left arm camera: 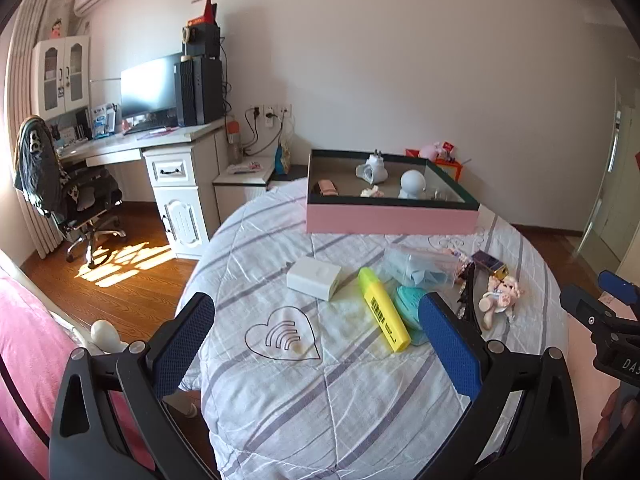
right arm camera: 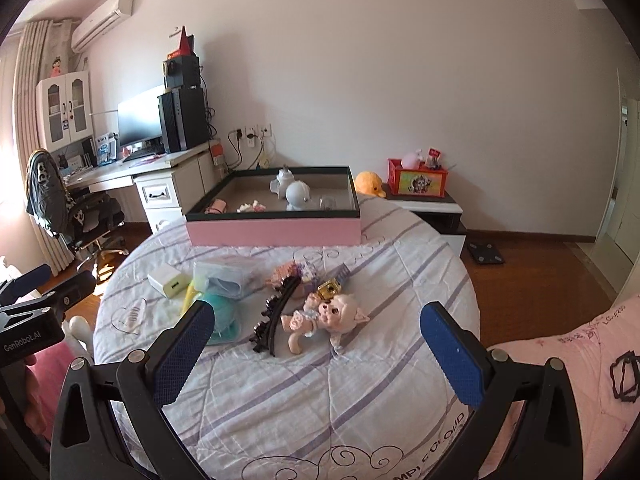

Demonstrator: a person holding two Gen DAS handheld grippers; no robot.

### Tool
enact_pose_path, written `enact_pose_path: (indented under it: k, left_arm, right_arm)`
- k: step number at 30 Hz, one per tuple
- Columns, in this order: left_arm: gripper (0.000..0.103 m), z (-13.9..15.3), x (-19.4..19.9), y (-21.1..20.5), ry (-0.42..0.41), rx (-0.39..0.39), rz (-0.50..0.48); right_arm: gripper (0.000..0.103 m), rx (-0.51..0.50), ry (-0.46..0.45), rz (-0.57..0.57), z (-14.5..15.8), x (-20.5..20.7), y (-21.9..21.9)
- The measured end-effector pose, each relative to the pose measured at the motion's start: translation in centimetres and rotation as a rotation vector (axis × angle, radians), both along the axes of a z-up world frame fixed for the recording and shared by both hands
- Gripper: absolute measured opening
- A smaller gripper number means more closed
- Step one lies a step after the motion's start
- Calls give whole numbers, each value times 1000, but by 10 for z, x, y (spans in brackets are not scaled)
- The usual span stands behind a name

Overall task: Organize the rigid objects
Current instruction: 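Move both tools back toward the remaining items on the bed, then grasp the white square box with the left tool while the right tool grasps the blue-gold package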

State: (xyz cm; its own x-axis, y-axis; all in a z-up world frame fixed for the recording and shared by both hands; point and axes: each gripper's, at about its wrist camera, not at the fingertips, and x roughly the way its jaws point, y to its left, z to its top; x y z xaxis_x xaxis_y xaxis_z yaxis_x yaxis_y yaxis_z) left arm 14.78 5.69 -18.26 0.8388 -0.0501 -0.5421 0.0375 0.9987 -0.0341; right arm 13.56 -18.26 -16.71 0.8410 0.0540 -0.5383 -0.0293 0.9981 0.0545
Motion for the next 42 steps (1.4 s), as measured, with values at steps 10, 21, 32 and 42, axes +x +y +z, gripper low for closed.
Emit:
enact_pose_path:
  k: [10, 21, 32, 42]
  left_arm:
    - [103, -41, 42, -15, 110, 54, -2]
    - [103, -72, 119, 8, 245, 79, 61]
    - [99, -83, 171, -6, 311, 103, -32]
    - [71, -70, 155, -8, 227, 106, -66]
  right_arm:
    - [103, 18, 88, -20, -35, 30, -21]
    - [103, 40, 111, -47, -46, 67, -32]
    - [103, 88, 172, -36, -58, 109, -39]
    - [77, 150, 272, 84, -69, 158, -37]
